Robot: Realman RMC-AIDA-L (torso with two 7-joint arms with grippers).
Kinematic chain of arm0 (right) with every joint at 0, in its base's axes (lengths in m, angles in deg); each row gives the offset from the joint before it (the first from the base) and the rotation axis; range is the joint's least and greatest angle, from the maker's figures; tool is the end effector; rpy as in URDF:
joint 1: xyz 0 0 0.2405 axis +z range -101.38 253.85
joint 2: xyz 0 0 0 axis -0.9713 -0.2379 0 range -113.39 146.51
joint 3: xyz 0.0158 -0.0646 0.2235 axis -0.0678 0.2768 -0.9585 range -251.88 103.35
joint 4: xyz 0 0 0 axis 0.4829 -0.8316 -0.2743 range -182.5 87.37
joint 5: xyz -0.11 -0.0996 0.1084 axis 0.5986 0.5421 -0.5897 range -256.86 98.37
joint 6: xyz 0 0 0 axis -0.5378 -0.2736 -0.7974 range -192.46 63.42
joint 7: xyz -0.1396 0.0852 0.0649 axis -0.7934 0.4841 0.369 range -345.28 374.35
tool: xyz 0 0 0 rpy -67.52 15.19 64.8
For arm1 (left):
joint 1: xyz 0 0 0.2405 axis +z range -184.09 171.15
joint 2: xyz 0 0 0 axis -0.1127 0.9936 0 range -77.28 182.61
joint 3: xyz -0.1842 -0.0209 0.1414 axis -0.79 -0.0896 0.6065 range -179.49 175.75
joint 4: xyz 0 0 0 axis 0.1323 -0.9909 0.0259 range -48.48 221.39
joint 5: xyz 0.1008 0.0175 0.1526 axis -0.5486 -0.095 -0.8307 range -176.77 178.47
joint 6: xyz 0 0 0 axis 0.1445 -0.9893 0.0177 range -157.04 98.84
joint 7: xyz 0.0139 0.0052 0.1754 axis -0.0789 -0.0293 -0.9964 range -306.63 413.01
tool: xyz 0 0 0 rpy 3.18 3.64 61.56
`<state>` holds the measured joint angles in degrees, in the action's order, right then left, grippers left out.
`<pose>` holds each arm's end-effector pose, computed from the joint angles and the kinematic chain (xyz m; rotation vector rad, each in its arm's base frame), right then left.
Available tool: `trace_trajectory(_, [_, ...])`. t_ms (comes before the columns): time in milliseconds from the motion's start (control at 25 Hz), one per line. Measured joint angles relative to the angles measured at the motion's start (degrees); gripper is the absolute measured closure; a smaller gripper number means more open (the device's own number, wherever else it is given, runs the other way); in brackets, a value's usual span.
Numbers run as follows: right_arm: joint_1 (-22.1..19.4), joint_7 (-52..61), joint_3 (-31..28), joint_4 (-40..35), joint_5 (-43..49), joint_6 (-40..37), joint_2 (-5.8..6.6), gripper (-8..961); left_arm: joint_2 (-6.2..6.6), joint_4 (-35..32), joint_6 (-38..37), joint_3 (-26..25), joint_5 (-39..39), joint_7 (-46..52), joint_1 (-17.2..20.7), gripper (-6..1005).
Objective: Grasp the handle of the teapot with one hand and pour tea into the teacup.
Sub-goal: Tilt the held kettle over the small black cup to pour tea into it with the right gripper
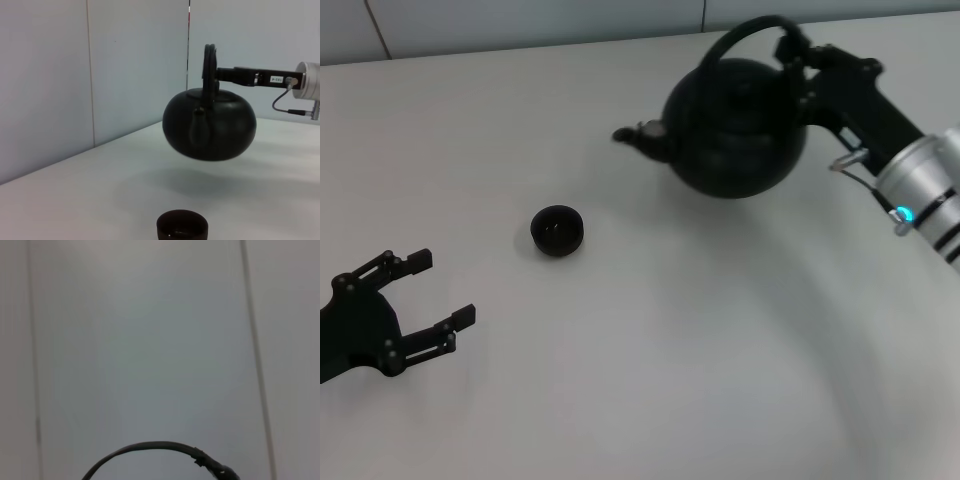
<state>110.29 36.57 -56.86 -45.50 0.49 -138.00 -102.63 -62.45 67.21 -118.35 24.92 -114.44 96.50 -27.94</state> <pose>0.2345 0.3574 -0.0131 -1.8667 0.4660 0.8866 -0.2832 0.2593 -0.0163 -2.5361 -0.3640 -0.6878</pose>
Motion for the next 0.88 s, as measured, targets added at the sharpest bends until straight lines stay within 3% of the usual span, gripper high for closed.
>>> trace_trajectory(320, [2.94, 1.69, 5.35, 0.22, 0.07, 2.43, -0.16, 855, -0.07, 0.00, 0.16, -0.07, 0.10, -0.05, -0.37, 139])
trace_trajectory(880, [4.17, 1.94, 7.67, -1.75, 0.08, 3.49, -0.15, 856, -0.12, 0.00, 0.11, -0.26, 0.24, -0.31, -0.57, 139])
